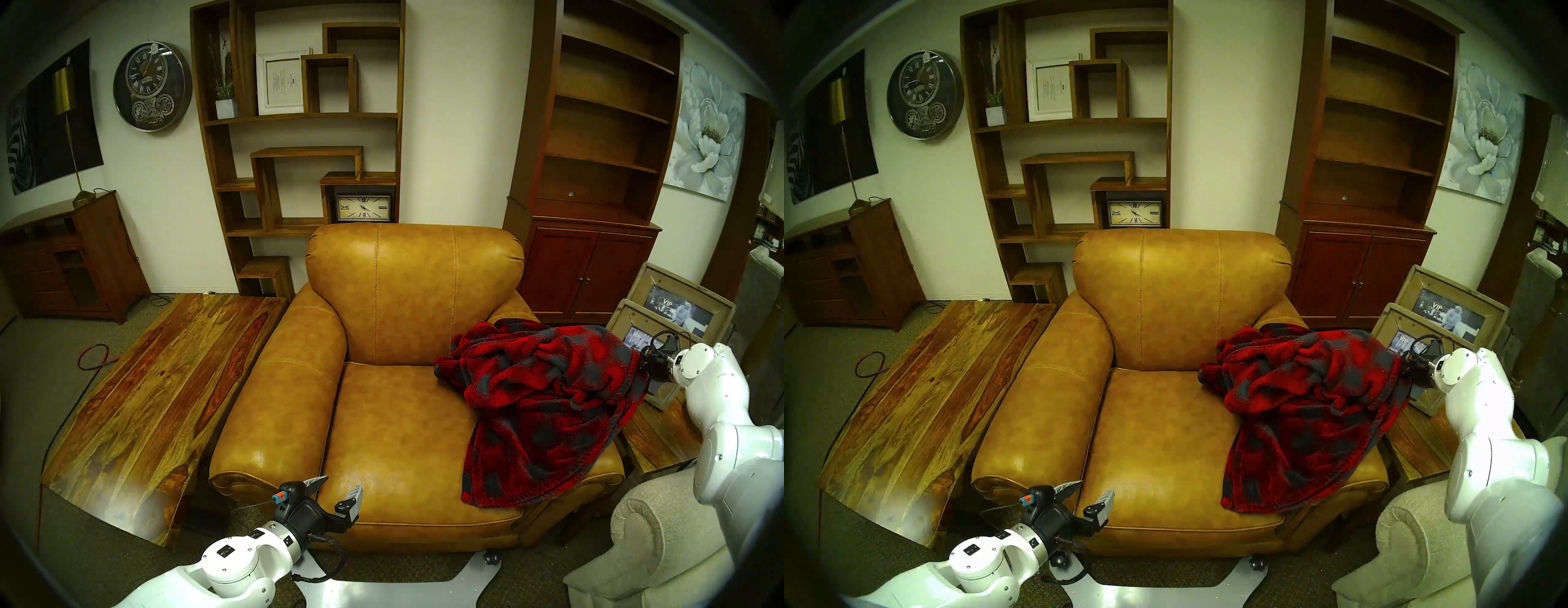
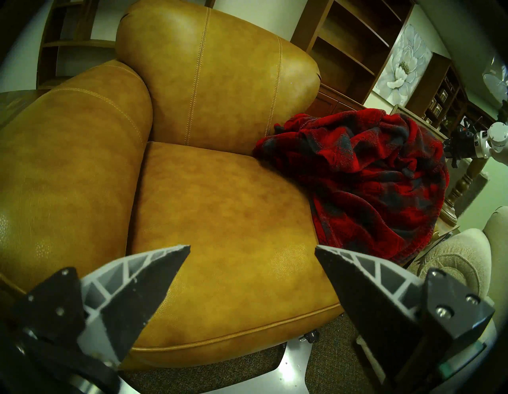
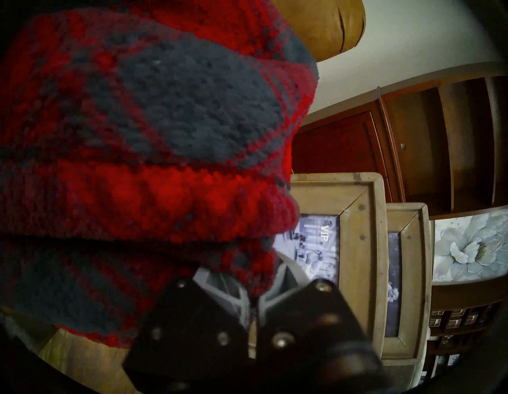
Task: Move the blanket from sofa and drape it over the sofa arm
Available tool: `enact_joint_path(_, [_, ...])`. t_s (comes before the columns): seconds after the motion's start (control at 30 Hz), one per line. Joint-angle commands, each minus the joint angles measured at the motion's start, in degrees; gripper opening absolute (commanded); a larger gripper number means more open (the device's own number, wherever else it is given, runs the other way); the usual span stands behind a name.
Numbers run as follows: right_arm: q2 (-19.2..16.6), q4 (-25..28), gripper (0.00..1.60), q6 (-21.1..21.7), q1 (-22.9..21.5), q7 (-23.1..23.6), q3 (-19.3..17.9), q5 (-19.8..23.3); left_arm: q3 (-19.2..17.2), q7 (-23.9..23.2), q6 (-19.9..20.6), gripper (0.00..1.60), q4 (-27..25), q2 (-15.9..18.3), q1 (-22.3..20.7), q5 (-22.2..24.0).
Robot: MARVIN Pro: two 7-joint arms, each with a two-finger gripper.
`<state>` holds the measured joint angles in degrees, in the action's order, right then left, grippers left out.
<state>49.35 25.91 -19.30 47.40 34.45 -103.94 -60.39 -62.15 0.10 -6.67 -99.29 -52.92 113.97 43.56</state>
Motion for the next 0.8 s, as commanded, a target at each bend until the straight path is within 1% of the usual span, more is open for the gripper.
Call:
enact_joint_path(0.0, [-3.87, -0.44, 0.0, -0.49, -3.5, -1.35, -0.56, -0.32, -0.06, -0.05, -0.15, 1.6, -0.63, 0.0, -0.06, -0.04])
enact_joint_path(0.47, [-5.8, -2.81, 0.0, 0.15, -6.14, -2.4, -1.85, -2.0, -0.06, -0.16, -0.16, 1.6, -0.52, -0.06, -0.12, -0.05])
enact_joint_path(0.77, [-5.04, -5.01, 0.0, 0.71, -6.1, -3.84, -2.06, -3.37, -0.06, -0.23, -0.17, 1.6, -0.55, -0.06, -0.12, -0.05])
